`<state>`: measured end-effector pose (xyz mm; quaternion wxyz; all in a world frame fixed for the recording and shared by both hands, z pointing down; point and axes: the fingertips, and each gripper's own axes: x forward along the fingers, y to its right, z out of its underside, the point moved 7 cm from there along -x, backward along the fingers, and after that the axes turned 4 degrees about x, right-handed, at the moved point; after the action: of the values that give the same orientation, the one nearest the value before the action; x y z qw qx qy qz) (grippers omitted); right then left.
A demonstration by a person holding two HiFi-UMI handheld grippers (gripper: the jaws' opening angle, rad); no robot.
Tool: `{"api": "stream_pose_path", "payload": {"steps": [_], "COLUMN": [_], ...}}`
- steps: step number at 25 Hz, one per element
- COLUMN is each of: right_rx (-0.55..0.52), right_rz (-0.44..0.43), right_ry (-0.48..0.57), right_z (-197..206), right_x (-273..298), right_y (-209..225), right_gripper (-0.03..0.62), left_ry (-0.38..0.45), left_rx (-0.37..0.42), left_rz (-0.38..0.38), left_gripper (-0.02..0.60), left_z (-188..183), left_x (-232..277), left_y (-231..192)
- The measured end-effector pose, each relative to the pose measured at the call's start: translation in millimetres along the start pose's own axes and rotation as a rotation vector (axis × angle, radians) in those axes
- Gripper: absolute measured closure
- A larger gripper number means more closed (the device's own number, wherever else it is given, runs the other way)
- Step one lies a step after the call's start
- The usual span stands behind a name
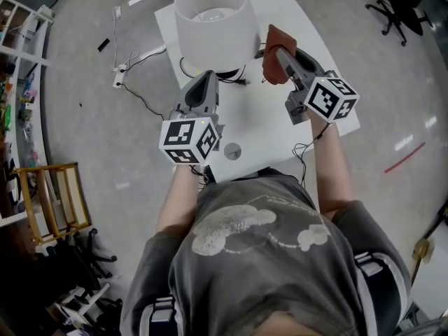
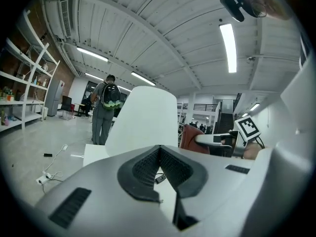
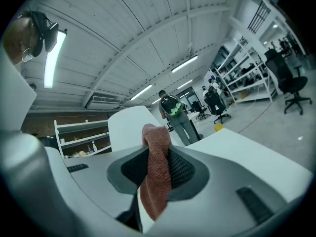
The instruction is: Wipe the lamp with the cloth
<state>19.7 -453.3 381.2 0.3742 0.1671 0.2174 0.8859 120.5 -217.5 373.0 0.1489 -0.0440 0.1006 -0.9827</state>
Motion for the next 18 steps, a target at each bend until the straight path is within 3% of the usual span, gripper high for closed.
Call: {"api": "stream_pose_path", "payload": {"steps": [8, 12, 18], "right_rx": [-0.042, -0.056, -0.060], "right_rz": [0.030, 0.062, 0.140], "right_ry": [0.057, 0.057, 0.086], "right_z": [-15, 10, 59], "right_x": [-17, -19, -35], "right_y": [-57, -66, -116], "right_gripper": [0.508, 0.508, 0.508], "left_ry": [0.053, 0.058, 0.040], "left_rx": [0.020, 0.013, 0.032], "left_rz": [0.097, 0.150, 0.263], "left_gripper": [0.575, 0.575, 0.575], "left_z": [-45, -35, -26], "left_x": [-11, -17, -64], "left_y": [-12, -20, -39]}}
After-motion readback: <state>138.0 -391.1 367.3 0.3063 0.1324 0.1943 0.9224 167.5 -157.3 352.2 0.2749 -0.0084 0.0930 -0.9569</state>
